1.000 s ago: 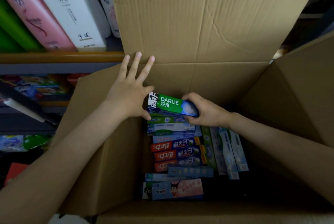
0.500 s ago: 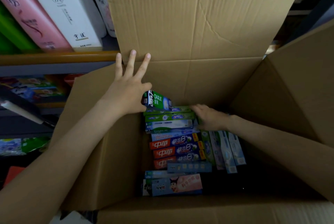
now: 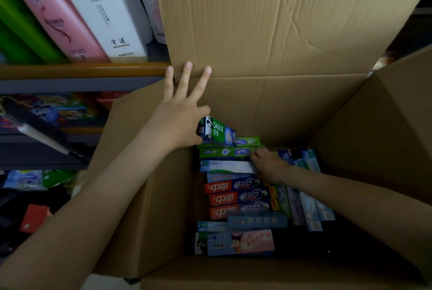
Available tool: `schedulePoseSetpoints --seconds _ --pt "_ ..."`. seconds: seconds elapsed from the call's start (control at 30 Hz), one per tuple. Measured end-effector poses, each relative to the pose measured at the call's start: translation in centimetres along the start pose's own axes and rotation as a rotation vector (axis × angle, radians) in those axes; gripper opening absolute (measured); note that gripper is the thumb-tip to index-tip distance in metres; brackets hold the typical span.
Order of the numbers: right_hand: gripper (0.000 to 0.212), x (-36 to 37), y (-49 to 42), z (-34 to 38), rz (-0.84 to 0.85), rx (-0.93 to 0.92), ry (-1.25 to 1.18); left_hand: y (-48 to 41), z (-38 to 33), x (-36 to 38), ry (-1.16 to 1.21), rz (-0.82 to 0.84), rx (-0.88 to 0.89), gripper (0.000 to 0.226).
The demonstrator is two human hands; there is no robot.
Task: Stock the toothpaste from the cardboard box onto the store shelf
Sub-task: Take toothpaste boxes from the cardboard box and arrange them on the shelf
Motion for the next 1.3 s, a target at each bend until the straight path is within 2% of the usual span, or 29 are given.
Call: schedulePoseSetpoints --seconds 0.2,0.3,0.4,0.47,0.57,0.63,0.73,0.87,0.93,1.0,1.17,1.3 --pt "0.042 -4.0 3.0 -1.3 0.116 -0.004 -0.507 -0.1 -0.1 -0.1 0.024 -0.032 0.016 0.038" --pt "0.027 -7.6 5.8 -3.1 0.064 0.021 -0.750 -0.1 -0.4 -0.5 0.051 -0.040 0.020 0.043" --pt "0.025 -10.3 9.5 -4.9 0.041 0.029 -0.910 0.0 -0.6 -0.8 0.112 0.002 0.009 0.050" --pt "0.025 -11.8 12.1 -5.9 -0.037 0.053 -1.056 0.0 -0.8 -1.2 0.187 0.023 0.016 0.051" --pt "0.029 -14.1 15.7 -6.7 -0.225 0.095 -1.327 0.5 -0.5 -1.6 0.402 0.045 -0.004 0.050" --pt "0.032 -15.4 17.9 -6.5 -0.343 0.077 -1.499 1.9 -0.5 -3.3 0.610 0.000 -0.028 0.045" --pt "0.027 -17.0 20.8 -5.4 -0.447 0.024 -1.677 5.3 -0.4 -6.3 0.902 -0.166 -0.093 0.043" --pt "0.030 -18.4 23.2 -3.3 -0.539 -0.039 -1.861 10.1 -1.5 -7.3 1.365 -0.168 -0.053 0.046" --pt "0.033 -18.4 23.7 -2.5 -0.572 -0.001 -1.973 12.8 -2.1 -7.0 1.614 -0.194 -0.087 0.042" --pt "0.030 -18.4 23.8 -1.5 -0.594 0.047 -2.057 15.6 -2.9 -6.7 1.794 -0.252 -0.150 0.047" --pt "0.023 -19.7 24.0 4.1 -0.556 0.077 -2.010 23.3 -2.7 -6.1 1.914 -0.424 -0.252 0.022" --pt "0.021 -21.2 23.5 9.5 -0.453 0.085 -2.043 27.7 -0.6 -5.6 2.057 -0.590 -0.303 0.021"
Point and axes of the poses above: each hand's wrist, its own y-axis away from the middle knuckle, its own x-axis out of the palm, z = x × y, the point moved 8 cm from there along -y, towards the middle knuckle, and after that the axes turned 9 degrees about y, right-handed, at the moved point
